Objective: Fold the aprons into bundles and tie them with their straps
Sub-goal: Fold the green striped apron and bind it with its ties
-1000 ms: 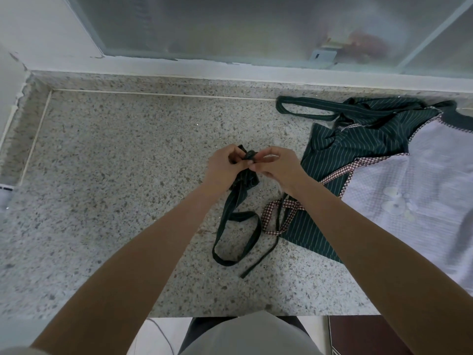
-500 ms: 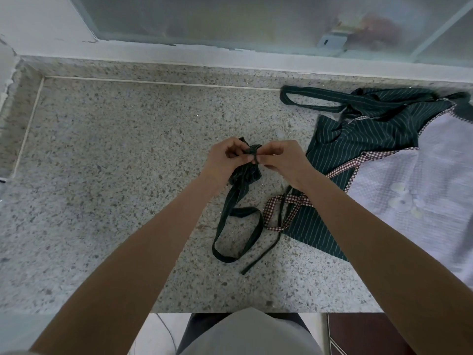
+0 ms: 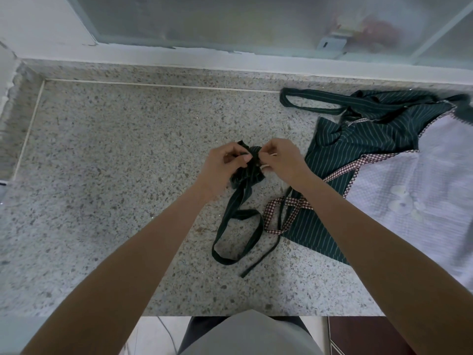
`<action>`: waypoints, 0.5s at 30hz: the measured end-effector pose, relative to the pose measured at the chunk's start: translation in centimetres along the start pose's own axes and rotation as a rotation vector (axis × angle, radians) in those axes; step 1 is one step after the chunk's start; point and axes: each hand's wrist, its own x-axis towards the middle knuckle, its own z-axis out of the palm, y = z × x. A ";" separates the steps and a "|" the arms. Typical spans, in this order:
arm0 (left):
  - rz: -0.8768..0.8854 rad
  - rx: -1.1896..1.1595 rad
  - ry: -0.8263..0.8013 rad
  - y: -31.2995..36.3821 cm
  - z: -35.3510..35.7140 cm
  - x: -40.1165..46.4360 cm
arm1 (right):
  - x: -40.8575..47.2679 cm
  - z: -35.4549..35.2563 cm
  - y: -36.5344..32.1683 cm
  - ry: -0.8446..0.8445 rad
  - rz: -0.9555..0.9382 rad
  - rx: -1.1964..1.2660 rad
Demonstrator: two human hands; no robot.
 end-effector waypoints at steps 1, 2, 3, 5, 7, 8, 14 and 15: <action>-0.010 -0.013 0.006 0.0 -0.2 0.0 | 0.1 -0.2 -0.2 -0.004 -0.019 -0.037; -0.018 -0.019 0.011 0.1 -0.3 0.0 | 0.1 -0.3 -0.5 -0.012 -0.041 -0.087; -0.023 -0.016 0.016 0.1 -0.4 0.0 | 0.1 -0.4 -0.7 -0.014 -0.060 -0.124; -0.024 0.015 0.028 -0.1 -0.6 0.1 | 0.0 -0.4 -1.0 -0.001 -0.082 -0.132; -0.013 0.071 0.043 -0.2 -0.8 0.2 | -0.2 -0.2 -1.2 0.024 -0.101 -0.102; -0.003 0.101 0.050 -0.3 -0.9 0.2 | -0.3 -0.2 -1.2 0.036 -0.120 -0.091; 0.033 0.176 0.044 -0.3 -1.0 0.1 | -1.0 1.1 -0.8 0.213 -0.264 -0.389; 0.041 0.196 0.034 -0.3 -1.1 0.1 | -1.1 1.4 -0.8 0.253 -0.263 -0.427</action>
